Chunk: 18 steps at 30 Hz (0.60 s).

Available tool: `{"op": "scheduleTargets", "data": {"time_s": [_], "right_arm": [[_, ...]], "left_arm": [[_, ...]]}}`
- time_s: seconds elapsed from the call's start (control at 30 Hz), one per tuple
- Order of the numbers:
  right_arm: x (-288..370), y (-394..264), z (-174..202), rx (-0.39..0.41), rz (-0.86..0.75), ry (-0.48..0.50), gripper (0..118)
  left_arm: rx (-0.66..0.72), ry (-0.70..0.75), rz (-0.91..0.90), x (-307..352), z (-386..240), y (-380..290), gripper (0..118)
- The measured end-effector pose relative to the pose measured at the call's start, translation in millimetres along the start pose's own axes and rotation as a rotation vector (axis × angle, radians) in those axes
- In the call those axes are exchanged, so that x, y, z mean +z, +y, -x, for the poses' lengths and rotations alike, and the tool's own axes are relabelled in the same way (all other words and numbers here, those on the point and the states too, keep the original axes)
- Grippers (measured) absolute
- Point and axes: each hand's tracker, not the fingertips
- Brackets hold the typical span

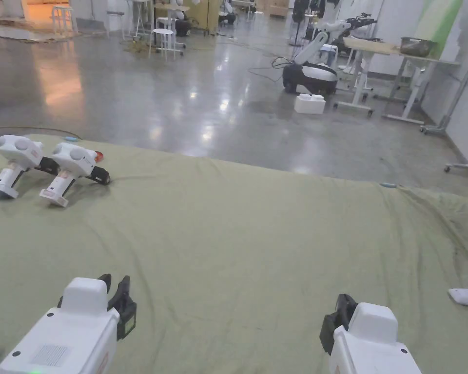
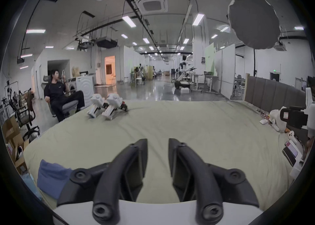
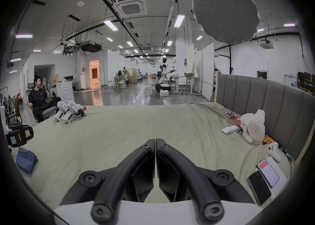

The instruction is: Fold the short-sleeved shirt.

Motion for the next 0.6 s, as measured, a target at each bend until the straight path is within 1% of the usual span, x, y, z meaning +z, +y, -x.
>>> {"op": "scheduleTargets", "data": {"time_s": [0.1,0.2,0.27,0.37,0.43,0.6], "right_arm": [[1.2,2.7,-2.0,0.001,-0.020,-0.006,1],[2.0,4.2,-4.8,-0.002,-0.032,-0.010,1],[3.2,5.5,-6.5,-0.007,-0.035,-0.016,1],[5.8,7.4,-10.2,-0.031,-0.047,-0.024,1],[8.7,9.0,-12.0,-0.031,-0.053,-0.022,1],[15.2,6.0,-13.4,-0.041,-0.056,-0.023,1]], "left_arm": [[-0.017,-0.014,-0.031,-4.5,-22.6,4.5,11],[-0.057,-0.051,-0.071,-5.8,-32.0,6.9,2],[-0.061,-0.038,-0.077,-4.1,-40.8,8.0,1],[-0.025,-0.044,-0.096,-1.2,-43.5,12.5,0],[0.000,-0.048,-0.098,-0.4,-42.5,13.0,0],[0.013,-0.049,-0.098,6.9,-45.9,13.4,0]]}}
